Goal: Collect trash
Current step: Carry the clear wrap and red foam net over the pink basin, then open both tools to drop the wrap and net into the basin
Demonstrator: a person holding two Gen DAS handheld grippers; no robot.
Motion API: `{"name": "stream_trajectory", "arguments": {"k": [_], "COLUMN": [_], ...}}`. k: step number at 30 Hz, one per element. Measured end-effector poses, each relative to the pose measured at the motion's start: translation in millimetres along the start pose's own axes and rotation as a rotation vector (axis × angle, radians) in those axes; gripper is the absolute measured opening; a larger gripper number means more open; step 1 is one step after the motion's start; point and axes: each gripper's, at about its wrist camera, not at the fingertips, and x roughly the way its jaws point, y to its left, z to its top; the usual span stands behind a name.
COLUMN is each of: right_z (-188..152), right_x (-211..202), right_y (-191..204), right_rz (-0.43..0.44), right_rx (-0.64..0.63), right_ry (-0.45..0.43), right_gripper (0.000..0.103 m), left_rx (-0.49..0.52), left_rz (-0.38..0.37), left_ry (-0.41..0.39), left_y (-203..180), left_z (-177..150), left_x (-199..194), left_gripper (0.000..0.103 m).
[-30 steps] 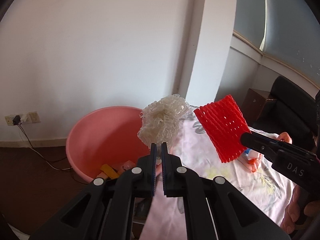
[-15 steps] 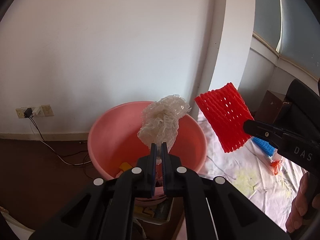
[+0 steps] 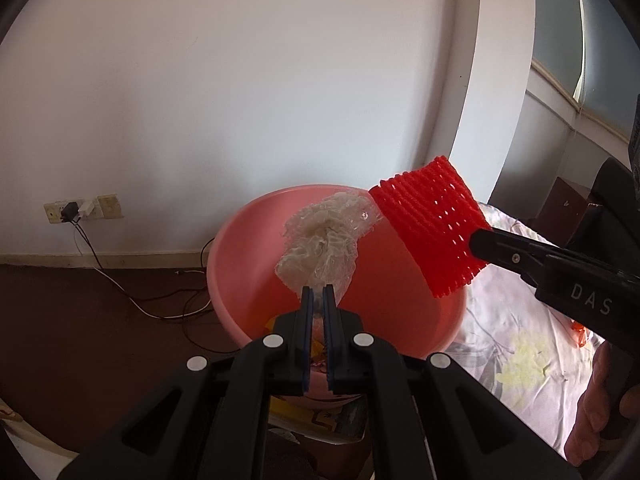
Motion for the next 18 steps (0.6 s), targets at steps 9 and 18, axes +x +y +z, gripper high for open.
{"name": "stream_trajectory", "arguments": {"k": [9,18], "right_z": [-3,-4], "right_x": [21,29], "right_y": [-1,-3], "right_rz": [0.009,0.035], "right_rx": [0.014,0.033], "right_ry": [0.043,0.07], "right_gripper": [0.013,0.015], "left_rx": [-0.02,-0.04], "left_rz": [0.003,-0.002], "left_ry": [0.017,-0.009], "left_y": [8,10], "left_z": [-5,-4], "left_x": [7,1], "left_gripper": [0.005,0.032]}}
